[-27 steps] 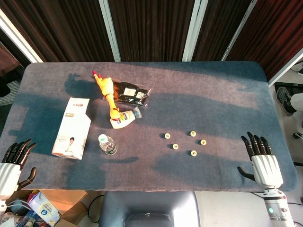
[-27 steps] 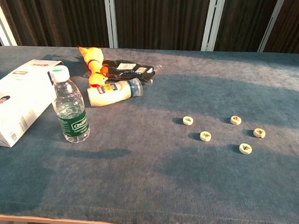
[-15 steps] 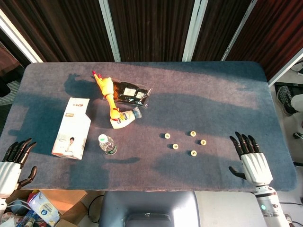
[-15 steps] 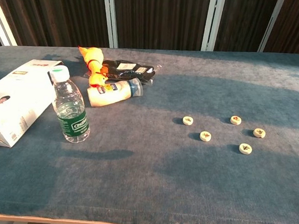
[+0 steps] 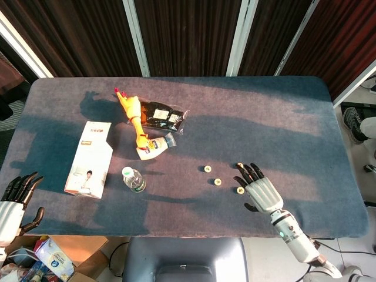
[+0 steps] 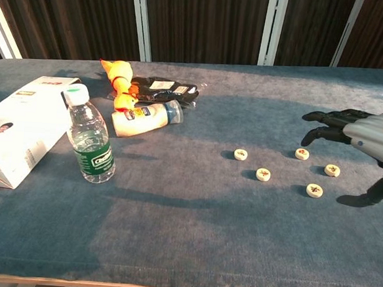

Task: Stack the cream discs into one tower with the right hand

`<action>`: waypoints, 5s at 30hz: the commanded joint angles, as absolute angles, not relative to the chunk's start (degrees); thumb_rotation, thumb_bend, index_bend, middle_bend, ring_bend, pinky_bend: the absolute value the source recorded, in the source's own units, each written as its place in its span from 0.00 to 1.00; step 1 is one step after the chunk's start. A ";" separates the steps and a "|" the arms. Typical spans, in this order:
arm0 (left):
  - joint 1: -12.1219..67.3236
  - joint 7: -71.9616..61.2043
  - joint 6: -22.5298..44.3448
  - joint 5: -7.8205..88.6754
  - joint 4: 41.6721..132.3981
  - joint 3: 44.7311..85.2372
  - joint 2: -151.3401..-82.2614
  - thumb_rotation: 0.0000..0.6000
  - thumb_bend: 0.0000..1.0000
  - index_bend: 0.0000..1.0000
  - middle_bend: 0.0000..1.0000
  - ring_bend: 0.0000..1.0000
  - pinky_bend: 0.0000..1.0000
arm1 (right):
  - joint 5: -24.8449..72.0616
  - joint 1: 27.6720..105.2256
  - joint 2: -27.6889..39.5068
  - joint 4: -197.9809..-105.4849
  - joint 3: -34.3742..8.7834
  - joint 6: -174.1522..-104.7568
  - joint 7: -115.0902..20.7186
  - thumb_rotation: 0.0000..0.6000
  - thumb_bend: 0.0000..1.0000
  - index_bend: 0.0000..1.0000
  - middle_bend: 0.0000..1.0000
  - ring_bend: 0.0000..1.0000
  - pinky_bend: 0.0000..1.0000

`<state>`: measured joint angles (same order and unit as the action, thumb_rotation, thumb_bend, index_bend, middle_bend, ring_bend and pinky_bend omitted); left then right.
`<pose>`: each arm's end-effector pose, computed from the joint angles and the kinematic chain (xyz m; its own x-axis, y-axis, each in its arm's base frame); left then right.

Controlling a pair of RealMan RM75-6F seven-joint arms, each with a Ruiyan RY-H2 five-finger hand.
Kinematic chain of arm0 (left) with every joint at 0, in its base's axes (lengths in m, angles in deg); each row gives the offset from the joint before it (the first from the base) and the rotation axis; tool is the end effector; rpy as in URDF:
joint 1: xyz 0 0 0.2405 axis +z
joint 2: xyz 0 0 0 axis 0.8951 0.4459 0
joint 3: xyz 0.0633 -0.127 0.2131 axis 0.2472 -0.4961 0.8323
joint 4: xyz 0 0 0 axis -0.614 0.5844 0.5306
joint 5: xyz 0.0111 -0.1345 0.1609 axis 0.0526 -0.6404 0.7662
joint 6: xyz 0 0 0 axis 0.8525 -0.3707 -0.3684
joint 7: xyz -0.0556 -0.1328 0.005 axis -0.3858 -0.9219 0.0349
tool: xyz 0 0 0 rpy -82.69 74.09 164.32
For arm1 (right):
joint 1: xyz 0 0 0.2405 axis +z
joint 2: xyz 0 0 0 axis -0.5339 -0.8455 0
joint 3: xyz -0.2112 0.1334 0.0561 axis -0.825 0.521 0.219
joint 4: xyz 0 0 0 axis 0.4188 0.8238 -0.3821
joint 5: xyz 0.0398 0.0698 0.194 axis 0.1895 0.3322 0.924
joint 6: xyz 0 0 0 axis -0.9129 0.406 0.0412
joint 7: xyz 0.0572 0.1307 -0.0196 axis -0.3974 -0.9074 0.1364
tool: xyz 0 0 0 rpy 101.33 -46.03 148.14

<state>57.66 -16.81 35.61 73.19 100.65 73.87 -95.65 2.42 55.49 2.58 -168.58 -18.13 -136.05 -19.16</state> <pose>-0.3144 0.1743 0.1734 0.3590 0.0054 0.9333 0.9222 -0.1562 -0.3538 -0.2229 -0.2570 0.0215 0.6422 -0.1759 0.7461 -0.7354 -0.4158 0.5350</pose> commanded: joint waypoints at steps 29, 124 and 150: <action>57.80 -17.08 36.04 73.26 100.67 73.73 -95.59 1.00 0.51 0.00 0.00 0.00 0.03 | 8.51 61.53 10.07 -154.98 -19.19 -129.42 -21.36 1.00 0.49 0.54 0.00 0.00 0.00; 57.41 -17.75 35.20 72.47 100.50 73.37 -95.46 1.00 0.51 0.00 0.00 0.00 0.03 | 17.99 70.75 17.91 -150.80 -15.80 -125.73 -23.48 1.00 0.50 0.52 0.01 0.00 0.00; 57.52 -17.69 35.44 72.80 100.48 73.50 -95.41 1.00 0.51 0.00 0.00 0.00 0.03 | 14.52 67.48 12.97 -153.34 -16.98 -132.88 -26.95 1.00 0.54 0.60 0.02 0.00 0.00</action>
